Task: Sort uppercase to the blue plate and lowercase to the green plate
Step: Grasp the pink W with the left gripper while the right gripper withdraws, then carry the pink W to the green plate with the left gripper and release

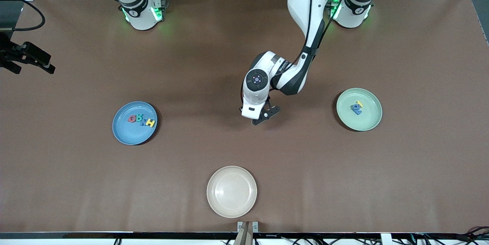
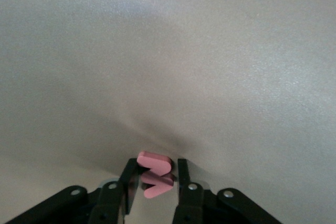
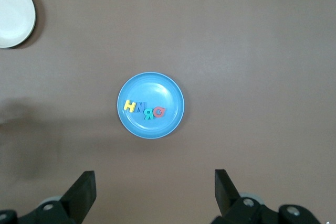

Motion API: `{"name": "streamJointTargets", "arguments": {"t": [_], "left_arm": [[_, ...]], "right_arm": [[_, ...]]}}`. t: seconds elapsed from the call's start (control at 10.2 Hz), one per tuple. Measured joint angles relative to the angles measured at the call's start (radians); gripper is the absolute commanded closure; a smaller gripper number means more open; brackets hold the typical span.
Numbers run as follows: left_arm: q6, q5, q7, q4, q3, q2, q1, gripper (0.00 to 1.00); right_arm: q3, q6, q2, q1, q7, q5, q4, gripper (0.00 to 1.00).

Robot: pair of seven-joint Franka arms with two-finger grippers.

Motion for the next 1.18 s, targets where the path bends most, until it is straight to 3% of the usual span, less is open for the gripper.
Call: {"name": "streamJointTargets", "arguments": {"t": [0.3,0.59,0.89,1.18], "left_arm": [[0.000,0.000,0.002,0.001,0.000,0.000,0.000,1.00],[-0.054,0.000,0.122,0.005,0.004,-0.016,0.011,1.00],[-0.175,0.032,0.376,-0.002,0.010,-0.089,0.078,1.00],[-0.207,0.058,0.701,-0.150,0.017,-0.233,0.208,1.00]], "right_arm": [[0.000,0.017,0.032,0.013,-0.002,0.000,0.000,0.00],[0.001,0.019,0.036,0.024,-0.003,0.000,0.004,0.00],[0.003,0.018,0.036,0.027,-0.005,0.000,0.004,0.00],[0.007,0.018,0.036,0.038,-0.005,0.000,0.005,0.00]]}}
